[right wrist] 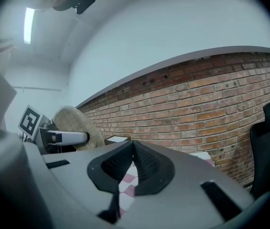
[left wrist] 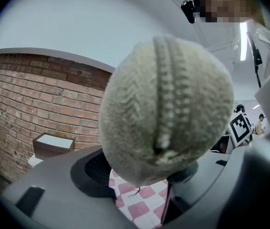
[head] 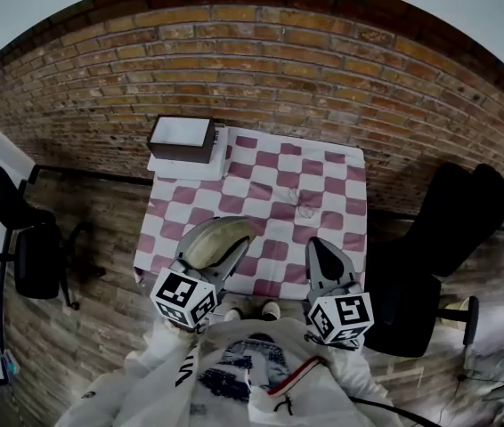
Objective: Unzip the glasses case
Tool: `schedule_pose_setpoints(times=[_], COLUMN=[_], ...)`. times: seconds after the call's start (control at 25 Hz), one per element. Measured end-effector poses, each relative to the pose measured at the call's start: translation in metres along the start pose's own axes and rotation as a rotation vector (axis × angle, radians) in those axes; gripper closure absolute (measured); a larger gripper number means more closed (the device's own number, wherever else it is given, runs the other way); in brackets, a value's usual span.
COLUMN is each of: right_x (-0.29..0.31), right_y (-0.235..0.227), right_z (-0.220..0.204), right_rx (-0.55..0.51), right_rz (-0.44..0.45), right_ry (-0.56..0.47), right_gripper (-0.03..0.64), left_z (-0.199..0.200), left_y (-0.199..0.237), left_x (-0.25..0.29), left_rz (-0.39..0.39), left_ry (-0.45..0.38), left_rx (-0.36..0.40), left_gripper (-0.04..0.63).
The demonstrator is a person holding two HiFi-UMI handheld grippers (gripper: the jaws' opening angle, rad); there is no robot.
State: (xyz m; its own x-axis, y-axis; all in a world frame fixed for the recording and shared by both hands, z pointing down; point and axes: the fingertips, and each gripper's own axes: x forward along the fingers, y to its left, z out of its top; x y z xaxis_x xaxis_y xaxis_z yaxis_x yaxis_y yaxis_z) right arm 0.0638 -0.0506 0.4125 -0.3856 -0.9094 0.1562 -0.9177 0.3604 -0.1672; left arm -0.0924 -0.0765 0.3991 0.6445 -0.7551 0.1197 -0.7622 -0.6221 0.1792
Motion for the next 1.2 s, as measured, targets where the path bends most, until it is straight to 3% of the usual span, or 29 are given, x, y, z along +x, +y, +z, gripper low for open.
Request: schedule_pose_setpoints(times=[0.32, 0.92, 1.2], right_x=[0.003, -0.004, -0.005], right_y=[-0.016, -0.03, -0.024], right_z=[-0.007, -0.012, -0.019], right_rx=[0.005, -0.025, -0.037], right_rz=[0.041, 0.115, 0.143], right_ry=[0.005, 0.03, 0.041], right_gripper=[0.603, 0.601, 0.6], left_z=[0.008, 0.027, 0.036], left_y=[-0.01, -0.043, -0.054], left_x=[0.014, 0.031, 0.031], left_rz=[-0.003, -0.034, -0.053], left_ry=[0.01, -0.045, -0.044], left_rx=[0.031, -0.076, -0.061], left_gripper=[0.305, 0.305, 0.305])
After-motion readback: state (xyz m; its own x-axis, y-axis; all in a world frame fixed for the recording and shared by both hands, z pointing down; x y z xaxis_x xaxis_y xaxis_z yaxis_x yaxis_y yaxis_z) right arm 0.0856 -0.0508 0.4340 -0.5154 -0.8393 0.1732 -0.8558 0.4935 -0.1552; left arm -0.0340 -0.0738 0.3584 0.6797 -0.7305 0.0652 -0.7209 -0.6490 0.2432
